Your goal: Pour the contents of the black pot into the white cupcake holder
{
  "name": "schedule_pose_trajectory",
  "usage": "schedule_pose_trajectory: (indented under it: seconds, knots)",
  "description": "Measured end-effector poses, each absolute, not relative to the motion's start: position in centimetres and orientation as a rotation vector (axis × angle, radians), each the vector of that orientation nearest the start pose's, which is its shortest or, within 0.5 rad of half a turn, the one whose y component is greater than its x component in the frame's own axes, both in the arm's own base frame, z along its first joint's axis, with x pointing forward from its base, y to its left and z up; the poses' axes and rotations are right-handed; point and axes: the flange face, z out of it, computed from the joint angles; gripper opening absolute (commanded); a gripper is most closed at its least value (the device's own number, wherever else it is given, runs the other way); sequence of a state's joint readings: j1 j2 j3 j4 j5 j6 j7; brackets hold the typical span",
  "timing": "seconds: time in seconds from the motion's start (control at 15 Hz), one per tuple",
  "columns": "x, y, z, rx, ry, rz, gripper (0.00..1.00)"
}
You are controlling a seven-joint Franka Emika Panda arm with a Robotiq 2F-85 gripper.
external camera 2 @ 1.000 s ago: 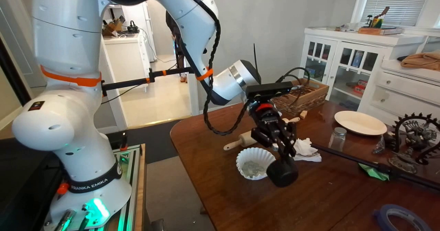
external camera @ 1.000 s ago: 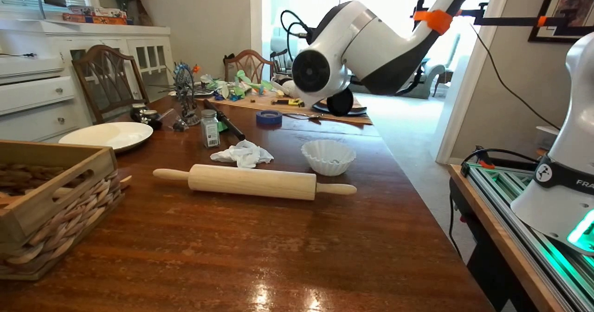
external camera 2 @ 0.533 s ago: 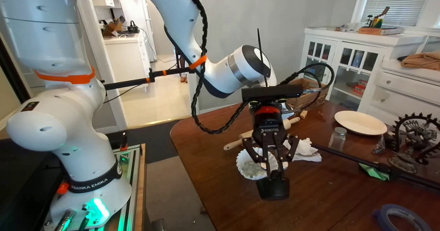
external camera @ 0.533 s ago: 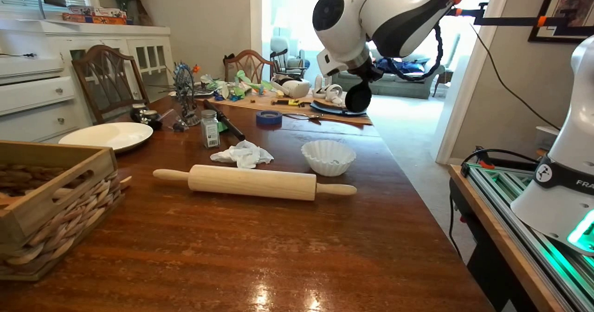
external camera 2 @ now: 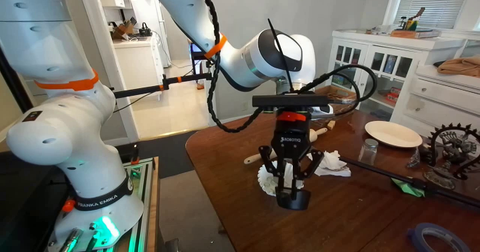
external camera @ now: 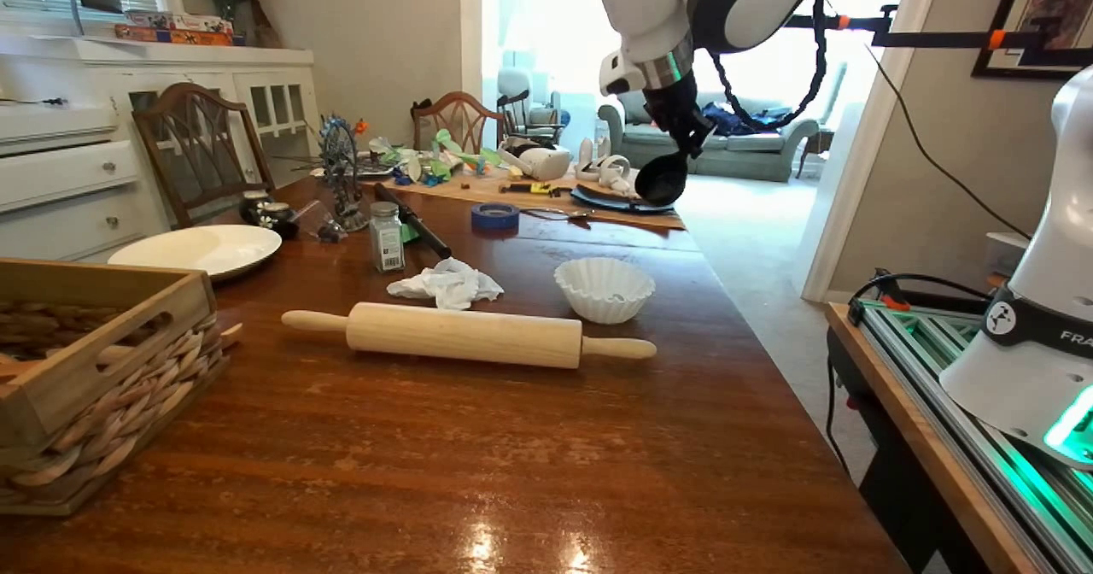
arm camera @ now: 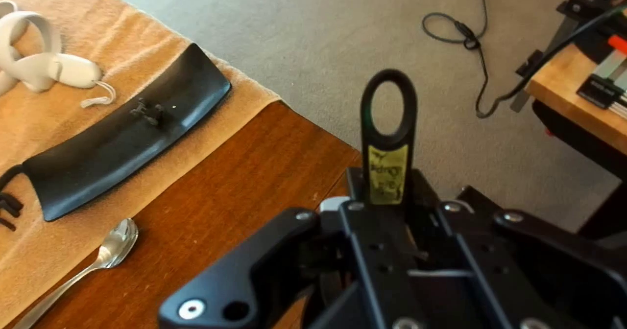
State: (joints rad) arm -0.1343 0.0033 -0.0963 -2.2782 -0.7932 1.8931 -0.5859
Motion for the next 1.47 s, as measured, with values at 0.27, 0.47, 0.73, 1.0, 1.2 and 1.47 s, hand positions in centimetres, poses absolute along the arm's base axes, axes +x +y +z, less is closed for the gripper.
schedule_pose_trajectory:
  seconds: [0.27,0.47,0.73,1.0,1.2,1.47]
  knots:
    - [45.9,-18.2,34.0,-3.242,-1.075,0.838,0.06]
    - [46.3,-19.8,33.3,-3.270,-0.913,0.619,0.06]
    - [47.4,-21.6,31.8,-3.301,-0.721,0.300,0.06]
    - [48.9,-22.9,29.4,-3.336,-0.589,-0.082,0.06]
    - [49.7,-23.2,27.4,-3.341,-0.475,-0.376,0.06]
    - [50.7,-21.7,25.2,-3.282,-0.327,-0.745,0.06]
